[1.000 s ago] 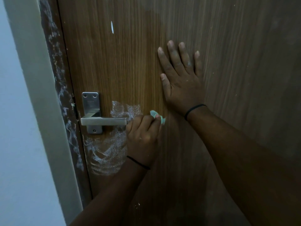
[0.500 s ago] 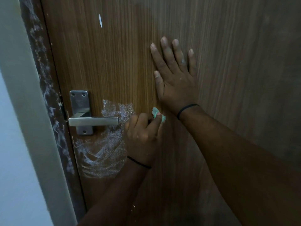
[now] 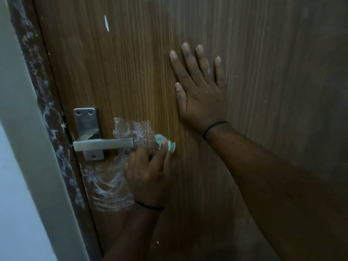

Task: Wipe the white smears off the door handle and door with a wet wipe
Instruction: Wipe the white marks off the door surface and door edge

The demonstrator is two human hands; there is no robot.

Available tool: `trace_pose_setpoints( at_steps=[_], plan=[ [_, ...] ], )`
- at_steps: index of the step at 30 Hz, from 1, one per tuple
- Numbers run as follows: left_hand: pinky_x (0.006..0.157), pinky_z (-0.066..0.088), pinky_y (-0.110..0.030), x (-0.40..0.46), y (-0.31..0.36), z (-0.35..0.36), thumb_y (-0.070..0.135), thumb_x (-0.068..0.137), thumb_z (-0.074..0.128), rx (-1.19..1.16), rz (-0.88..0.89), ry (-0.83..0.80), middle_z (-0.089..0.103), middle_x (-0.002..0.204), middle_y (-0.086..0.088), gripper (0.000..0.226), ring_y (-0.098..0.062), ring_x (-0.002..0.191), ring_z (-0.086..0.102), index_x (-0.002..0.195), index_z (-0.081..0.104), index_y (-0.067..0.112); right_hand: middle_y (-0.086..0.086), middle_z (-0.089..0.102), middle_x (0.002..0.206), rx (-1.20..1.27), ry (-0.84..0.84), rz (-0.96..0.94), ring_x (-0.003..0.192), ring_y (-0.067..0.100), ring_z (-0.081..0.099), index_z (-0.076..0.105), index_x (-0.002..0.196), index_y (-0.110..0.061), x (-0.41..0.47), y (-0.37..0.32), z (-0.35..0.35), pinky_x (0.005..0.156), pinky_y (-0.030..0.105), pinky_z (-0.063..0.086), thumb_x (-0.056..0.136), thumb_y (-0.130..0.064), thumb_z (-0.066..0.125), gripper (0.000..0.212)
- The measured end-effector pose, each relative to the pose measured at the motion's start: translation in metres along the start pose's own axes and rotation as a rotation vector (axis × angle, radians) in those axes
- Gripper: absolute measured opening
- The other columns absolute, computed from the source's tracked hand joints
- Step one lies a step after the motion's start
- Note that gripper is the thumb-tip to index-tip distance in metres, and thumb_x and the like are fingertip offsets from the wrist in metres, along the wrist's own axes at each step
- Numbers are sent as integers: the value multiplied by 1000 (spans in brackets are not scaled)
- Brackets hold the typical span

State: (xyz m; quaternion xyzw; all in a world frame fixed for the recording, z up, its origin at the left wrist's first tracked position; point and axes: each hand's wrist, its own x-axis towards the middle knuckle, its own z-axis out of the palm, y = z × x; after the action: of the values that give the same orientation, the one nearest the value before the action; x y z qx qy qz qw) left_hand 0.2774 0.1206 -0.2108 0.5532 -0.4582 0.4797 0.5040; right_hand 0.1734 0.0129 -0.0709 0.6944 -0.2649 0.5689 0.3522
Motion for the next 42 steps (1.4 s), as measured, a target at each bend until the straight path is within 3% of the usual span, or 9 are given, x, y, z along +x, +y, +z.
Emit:
trace_pose_setpoints(
  at_steps=[7, 14, 17, 26, 33, 42],
  plan=[
    [54, 38, -34, 1, -1, -1, 16, 83, 79, 17, 38, -37, 53, 63, -6, 14, -22, 55, 48, 96, 79, 11, 1, 23, 164, 0, 1, 2, 152, 23, 16, 24, 156, -25, -1, 0, 1, 121, 55, 15, 105, -33, 25, 52],
    [54, 47, -35, -39, -13, -2, 18, 87, 71, -48, 148, -109, 69, 75, -11, 21, -24, 59, 61, 104, 77, 8, 1, 25, 163, -19, 11, 15, 152, 24, 18, 26, 155, -25, -6, -1, 1, 121, 54, 13, 105, -34, 26, 51],
    [50, 44, -33, -33, -10, 1, 17, 84, 76, -20, 166, -100, 65, 66, -8, 18, -24, 53, 56, 100, 79, 9, 1, 26, 162, -33, 21, 15, 151, 24, 20, 27, 155, -26, -5, -1, 4, 121, 54, 15, 105, -34, 24, 51],
    [50, 47, -36, -48, -15, -2, 25, 90, 67, -80, 165, -100, 66, 62, -5, 22, -22, 52, 57, 102, 78, 11, 1, 26, 163, -28, 16, 16, 151, 24, 19, 27, 155, -25, -6, 0, 4, 121, 54, 13, 104, -35, 26, 52],
    [49, 43, -32, 1, -23, 0, 21, 87, 76, 28, 131, 12, 65, 63, -7, 20, -22, 51, 55, 104, 77, 11, 3, 28, 162, -32, 21, 19, 151, 27, 22, 29, 155, -23, -5, -3, 2, 121, 55, 16, 104, -31, 28, 52],
    [49, 47, -35, -16, -22, -8, 22, 88, 75, 18, 137, -102, 71, 66, -5, 20, -21, 52, 61, 106, 77, 12, 4, 28, 162, -46, -21, 18, 150, 28, 22, 28, 155, -24, -7, -5, -7, 120, 55, 17, 105, -32, 26, 51]
  ],
)
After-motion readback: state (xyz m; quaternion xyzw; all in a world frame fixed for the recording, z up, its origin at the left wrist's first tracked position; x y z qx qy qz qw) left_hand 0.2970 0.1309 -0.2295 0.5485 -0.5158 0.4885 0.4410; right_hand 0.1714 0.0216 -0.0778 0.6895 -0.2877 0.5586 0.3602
